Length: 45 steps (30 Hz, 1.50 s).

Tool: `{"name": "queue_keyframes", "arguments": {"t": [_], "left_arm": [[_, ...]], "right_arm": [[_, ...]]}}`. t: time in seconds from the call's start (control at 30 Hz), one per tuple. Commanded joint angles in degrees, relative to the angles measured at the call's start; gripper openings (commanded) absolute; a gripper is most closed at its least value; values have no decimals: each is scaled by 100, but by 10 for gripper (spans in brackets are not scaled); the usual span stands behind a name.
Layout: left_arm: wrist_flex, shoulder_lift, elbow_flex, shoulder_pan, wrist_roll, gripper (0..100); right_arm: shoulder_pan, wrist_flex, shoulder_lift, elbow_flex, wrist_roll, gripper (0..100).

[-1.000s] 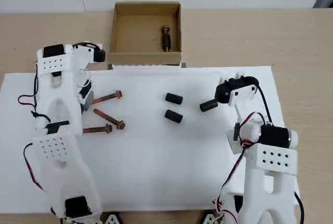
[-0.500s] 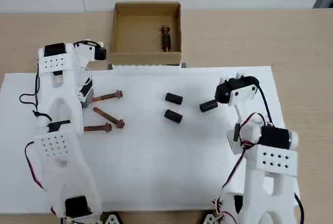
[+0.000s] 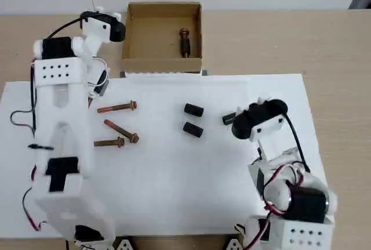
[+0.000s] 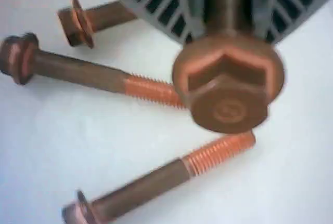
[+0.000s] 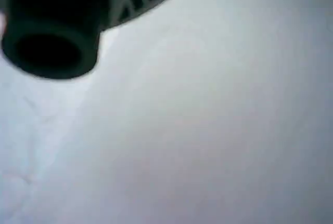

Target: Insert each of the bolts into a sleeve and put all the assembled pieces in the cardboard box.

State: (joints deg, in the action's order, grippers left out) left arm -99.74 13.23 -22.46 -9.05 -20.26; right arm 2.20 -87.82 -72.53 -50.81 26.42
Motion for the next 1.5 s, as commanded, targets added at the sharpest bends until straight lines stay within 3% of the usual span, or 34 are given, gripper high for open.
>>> {"name": "queue_keyframes", "arguments": {"t": [0.0, 0.2, 0.4, 0.63, 0.83, 1.1, 1.33, 1.47], "left_arm": [[-62, -1073, 418, 158, 70, 5], [53, -2866, 1789, 932, 88, 5], [1196, -4369, 3204, 1152, 105, 5], [2312, -5591, 4840, 1187, 158, 5], [3596, -6752, 6202, 1196, 1011, 5], [5099, -8053, 7749, 1204, 2119, 5], [5248, -8862, 8462, 1213, 3253, 5], [5248, -9380, 8637, 1653, 4167, 5]], "right_arm": [[-22, 4, -347, -255, 44, 4], [-22, 57, -1349, -571, 9, 2], [-13, 585, -2651, -1284, -26, 2], [-57, 1516, -3037, -1864, -1222, 2], [-426, 2360, -3037, -2409, -1741, 2], [-1842, 3266, -3037, -3086, -2479, 2], [-2844, 4145, -3037, -3666, -2681, 2], [-3336, 4611, -3037, -3974, -2673, 2]]}}
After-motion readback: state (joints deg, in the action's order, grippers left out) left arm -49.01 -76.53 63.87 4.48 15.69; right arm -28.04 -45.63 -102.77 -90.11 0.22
